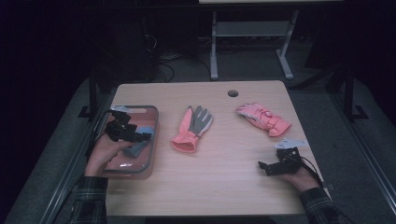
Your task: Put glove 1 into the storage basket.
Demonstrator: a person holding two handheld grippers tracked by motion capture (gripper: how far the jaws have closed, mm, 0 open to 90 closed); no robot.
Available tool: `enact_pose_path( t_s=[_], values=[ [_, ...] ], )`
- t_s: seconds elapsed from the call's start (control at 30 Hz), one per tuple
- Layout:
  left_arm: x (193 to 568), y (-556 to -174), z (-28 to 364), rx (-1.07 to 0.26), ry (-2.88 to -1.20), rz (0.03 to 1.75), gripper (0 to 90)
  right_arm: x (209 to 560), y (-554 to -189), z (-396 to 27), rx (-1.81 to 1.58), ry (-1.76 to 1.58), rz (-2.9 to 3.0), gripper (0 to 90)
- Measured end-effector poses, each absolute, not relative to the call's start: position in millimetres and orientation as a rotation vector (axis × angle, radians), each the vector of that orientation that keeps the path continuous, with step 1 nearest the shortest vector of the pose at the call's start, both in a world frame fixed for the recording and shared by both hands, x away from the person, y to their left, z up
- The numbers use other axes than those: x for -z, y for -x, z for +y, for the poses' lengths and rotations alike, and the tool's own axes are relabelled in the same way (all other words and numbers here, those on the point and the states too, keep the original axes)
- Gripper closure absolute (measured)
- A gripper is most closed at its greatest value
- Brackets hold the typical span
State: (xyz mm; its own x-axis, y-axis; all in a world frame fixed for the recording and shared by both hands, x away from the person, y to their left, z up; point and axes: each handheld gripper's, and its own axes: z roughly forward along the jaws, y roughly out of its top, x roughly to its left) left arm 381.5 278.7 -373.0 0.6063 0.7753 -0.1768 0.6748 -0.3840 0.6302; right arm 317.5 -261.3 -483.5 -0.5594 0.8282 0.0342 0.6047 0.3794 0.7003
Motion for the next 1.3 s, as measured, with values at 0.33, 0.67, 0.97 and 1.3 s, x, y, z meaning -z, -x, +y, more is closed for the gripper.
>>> enact_pose_path(
  t_s=[0.33,0.67,0.97,1.3],
  values=[
    [358.9,-368.9,245.4,-0.182,-2.136,1.009,22.7,483.5,-317.5,-261.3,-0.974,-1.255,2.321,0.0],
    [365.4,-346.4,196.0,-0.18,-2.181,0.884,20.8,483.4,-317.7,-260.5,-0.975,-1.253,2.324,0.1],
    [381.3,-323.3,164.9,-0.188,-2.201,0.817,17.0,483.5,-317.7,-260.5,-0.975,-1.252,2.325,0.1],
    [418.0,-301.1,137.5,-0.178,-2.271,0.738,16.5,469.8,-318.2,-257.5,-0.935,-1.231,2.36,14.6]
  ],
)
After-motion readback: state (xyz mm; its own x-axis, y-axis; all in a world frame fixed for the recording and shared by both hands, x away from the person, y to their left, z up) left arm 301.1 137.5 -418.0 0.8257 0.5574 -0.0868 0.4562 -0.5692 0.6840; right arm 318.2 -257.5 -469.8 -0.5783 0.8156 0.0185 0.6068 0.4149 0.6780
